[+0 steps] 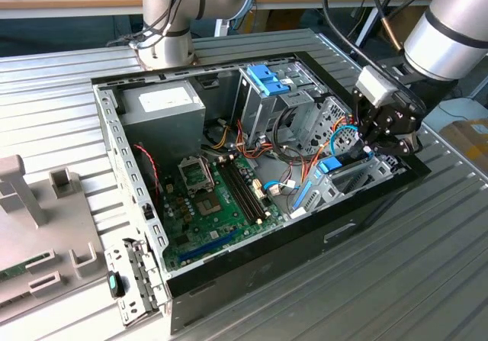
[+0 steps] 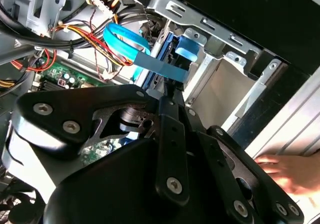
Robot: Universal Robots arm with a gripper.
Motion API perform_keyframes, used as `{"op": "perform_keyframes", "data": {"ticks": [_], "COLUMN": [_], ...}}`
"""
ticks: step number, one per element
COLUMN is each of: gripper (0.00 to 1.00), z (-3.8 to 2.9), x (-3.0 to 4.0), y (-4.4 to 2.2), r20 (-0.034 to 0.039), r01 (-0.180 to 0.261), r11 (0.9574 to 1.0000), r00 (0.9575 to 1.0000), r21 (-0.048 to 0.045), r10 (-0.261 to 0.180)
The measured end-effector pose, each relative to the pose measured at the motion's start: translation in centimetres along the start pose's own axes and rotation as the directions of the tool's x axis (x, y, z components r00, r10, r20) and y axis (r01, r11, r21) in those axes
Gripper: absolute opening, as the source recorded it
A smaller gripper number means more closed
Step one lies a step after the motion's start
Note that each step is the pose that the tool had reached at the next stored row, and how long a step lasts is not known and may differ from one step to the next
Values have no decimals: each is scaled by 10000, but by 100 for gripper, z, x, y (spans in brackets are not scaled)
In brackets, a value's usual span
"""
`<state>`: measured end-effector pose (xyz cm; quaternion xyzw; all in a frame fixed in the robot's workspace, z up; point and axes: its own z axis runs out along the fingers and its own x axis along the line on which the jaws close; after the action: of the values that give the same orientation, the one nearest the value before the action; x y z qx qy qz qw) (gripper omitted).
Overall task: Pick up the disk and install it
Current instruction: 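Insert the disk into the insertion slot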
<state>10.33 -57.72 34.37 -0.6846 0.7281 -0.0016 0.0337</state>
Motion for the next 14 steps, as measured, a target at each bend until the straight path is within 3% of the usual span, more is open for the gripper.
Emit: {"op": "perform_keyframes", "data": {"ticks": [2, 14], "gripper": [11, 11], "z": [59, 85], "x": [2, 3], "y": [1, 0], "r20": [3, 9], "r01": [1, 0], "r11": [10000, 10000], "r00": [10000, 10000], "r21": [-2, -2], "r10": [-1, 0]}}
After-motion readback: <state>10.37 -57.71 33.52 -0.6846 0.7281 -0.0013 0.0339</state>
